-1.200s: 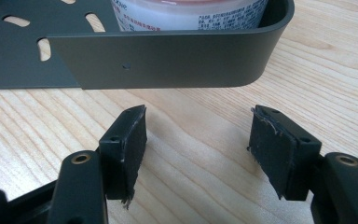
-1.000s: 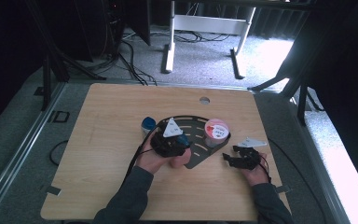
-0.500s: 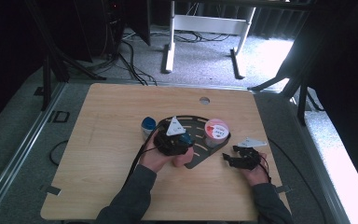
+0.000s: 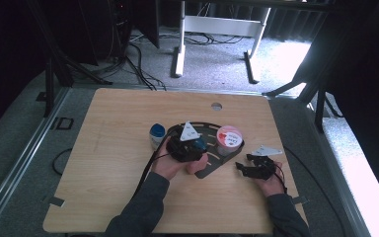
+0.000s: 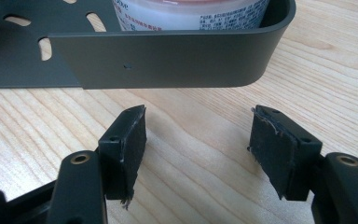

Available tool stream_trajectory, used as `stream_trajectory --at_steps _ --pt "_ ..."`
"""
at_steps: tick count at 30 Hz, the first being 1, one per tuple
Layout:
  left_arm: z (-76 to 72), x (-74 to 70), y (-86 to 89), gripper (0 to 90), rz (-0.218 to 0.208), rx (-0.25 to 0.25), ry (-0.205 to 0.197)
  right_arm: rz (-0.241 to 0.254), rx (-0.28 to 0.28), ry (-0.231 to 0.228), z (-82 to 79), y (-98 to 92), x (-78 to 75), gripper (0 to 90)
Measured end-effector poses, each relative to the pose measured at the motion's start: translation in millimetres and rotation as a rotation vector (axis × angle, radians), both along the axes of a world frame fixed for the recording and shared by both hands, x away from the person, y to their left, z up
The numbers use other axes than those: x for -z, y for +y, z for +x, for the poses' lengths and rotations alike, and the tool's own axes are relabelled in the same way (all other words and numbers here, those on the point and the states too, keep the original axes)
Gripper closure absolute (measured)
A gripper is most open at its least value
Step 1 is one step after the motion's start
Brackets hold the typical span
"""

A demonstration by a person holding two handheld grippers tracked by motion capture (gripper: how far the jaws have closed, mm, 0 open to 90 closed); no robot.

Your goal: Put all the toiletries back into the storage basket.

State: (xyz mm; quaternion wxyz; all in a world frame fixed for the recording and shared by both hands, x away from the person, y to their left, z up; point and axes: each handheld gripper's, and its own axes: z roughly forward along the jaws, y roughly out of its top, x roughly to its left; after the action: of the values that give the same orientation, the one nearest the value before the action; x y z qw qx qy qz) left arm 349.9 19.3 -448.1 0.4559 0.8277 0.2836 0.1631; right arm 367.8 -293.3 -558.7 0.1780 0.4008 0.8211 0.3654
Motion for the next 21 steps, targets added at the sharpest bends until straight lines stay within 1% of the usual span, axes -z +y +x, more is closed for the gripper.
stream_trajectory --at_steps 2,10,19,21 --pt "1.3 0.9 -1.2 52.9 -0.006 0.0 0.001 0.0 0.0 0.0 0.0 0.0 0.0 35.8" --pt "6.4 4.8 -2.5 53.0 0.001 -0.012 0.007 0.0 -0.001 0.0 0.0 0.0 0.0 35.8" --pt "12.9 6.7 -3.7 53.0 -0.01 -0.034 0.008 0.0 -0.002 -0.002 0.0 0.1 0.0 35.8" --pt "14.6 7.1 -4.9 53.0 -0.004 -0.035 0.005 0.0 -0.002 -0.001 0.0 0.1 0.0 35.8"
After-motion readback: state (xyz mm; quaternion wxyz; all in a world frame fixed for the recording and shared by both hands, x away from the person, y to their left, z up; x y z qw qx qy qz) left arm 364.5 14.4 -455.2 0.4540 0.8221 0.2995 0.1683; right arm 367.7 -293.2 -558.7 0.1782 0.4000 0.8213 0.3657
